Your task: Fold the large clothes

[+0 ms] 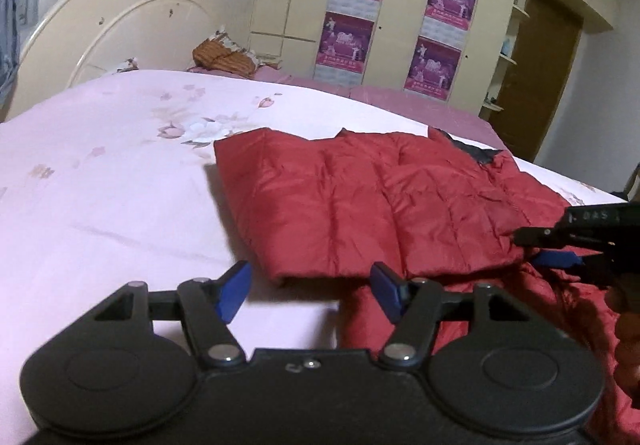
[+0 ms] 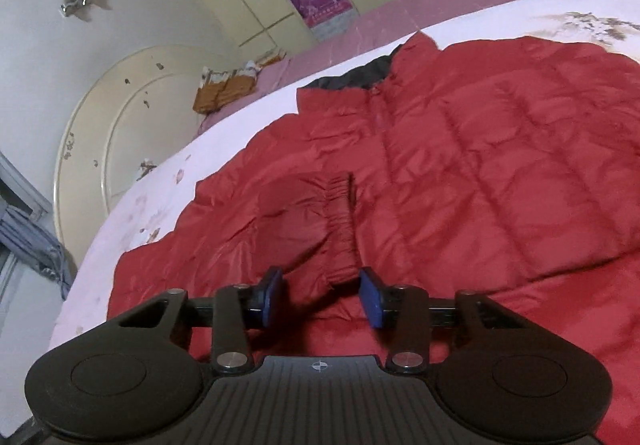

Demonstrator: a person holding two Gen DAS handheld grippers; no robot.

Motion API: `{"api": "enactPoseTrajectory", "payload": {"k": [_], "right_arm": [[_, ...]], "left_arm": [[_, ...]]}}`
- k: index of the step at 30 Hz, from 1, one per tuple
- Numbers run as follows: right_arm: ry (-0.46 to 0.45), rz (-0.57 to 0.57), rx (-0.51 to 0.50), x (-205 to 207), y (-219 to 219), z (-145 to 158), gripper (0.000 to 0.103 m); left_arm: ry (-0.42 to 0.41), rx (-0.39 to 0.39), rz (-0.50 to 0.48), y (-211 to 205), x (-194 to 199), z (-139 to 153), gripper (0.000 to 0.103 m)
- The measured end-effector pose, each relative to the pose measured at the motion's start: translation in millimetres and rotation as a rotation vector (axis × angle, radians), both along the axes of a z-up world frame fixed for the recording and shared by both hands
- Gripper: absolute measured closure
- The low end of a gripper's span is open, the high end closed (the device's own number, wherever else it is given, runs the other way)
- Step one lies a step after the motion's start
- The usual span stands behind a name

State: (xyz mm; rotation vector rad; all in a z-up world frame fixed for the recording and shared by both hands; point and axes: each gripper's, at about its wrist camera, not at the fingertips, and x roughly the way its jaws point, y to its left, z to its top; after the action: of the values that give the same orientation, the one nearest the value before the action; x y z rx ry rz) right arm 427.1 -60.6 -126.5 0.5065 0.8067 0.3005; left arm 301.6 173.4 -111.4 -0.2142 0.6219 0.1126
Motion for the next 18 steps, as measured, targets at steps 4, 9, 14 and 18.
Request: {"api": "enactPoseTrajectory", "payload": {"k": [4,9,14,18], "right_arm": [[-0.061,0.005,-0.032,-2,-3,8,0.087],[-0.096,-0.025,-0.061,-6,-16,18,0.087],[-0.101,-0.065,-0.082,-12,-33,22,0.087],[-0.113,-0.118,-0.088,-17,-48,26,0.087]], "left_arm": [[0.034,0.023,-0.032,-5,3,-6,0.039],[0.030,0.012,-0.041,-4,35,-15,0.039],[0.026,0.030,-0.069,-10,54,-14,0.038],[0.031,0.055,-0.096,-17,61,-15,0.046]]}}
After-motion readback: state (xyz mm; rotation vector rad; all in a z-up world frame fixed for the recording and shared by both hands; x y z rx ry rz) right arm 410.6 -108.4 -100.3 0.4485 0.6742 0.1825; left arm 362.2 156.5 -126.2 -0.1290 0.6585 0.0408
